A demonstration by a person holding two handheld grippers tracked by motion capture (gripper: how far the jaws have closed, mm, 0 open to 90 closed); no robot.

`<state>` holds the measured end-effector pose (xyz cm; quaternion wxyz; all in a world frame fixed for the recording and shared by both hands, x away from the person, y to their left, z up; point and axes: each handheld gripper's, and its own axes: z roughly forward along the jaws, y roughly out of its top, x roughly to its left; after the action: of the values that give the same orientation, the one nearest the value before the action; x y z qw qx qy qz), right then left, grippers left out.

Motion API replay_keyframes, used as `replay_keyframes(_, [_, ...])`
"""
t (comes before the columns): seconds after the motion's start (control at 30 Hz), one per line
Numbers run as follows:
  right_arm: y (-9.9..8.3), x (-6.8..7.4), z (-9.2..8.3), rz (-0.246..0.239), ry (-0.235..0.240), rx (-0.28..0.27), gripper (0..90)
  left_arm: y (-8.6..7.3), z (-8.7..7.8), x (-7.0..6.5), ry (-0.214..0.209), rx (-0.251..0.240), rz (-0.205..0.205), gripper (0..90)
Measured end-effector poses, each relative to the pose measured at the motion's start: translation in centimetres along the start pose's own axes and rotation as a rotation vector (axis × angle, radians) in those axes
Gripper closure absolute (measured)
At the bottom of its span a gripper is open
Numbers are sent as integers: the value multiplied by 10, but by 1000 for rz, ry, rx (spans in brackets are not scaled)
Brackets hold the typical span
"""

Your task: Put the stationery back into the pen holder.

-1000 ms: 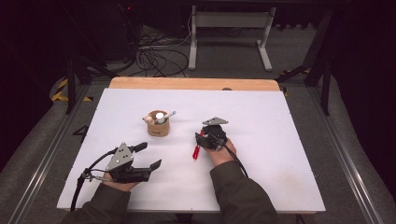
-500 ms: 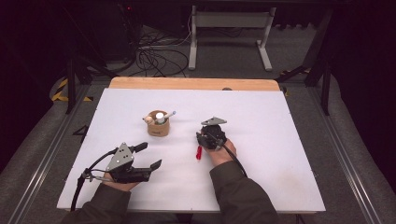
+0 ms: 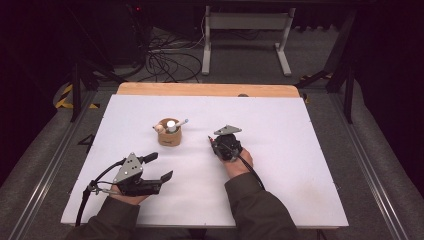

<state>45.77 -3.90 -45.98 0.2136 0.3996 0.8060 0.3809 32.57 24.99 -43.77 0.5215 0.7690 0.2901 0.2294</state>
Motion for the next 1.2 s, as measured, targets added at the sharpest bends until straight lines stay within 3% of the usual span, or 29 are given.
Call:
replay_keyframes(0.17, [7,5,-14,-11,65,-91,808,0,0,-1,-4,0,1,207])
replay_keyframes(0.37, [15,9,-30,37,136,-170,809,1,0,-1,-3,-2,5,207])
replay_keyframes(0.47, [17,11,-37,53,209,-215,808,1,2,-2,-8,-3,5,208])
replay_keyframes(0.63, [24,20,-46,15,321,-284,808,2,4,-4,-27,-8,-4,207])
replay_keyframes(0.73, [26,27,-50,23,411,-350,808,3,5,-4,-37,-16,-22,207])
replay_keyframes(0.83, [27,32,-54,29,473,-397,808,3,4,-4,-45,-24,-31,208])
replay_keyframes(1.2, [30,46,-63,0,529,-468,808,6,10,-6,-98,-48,-52,256])
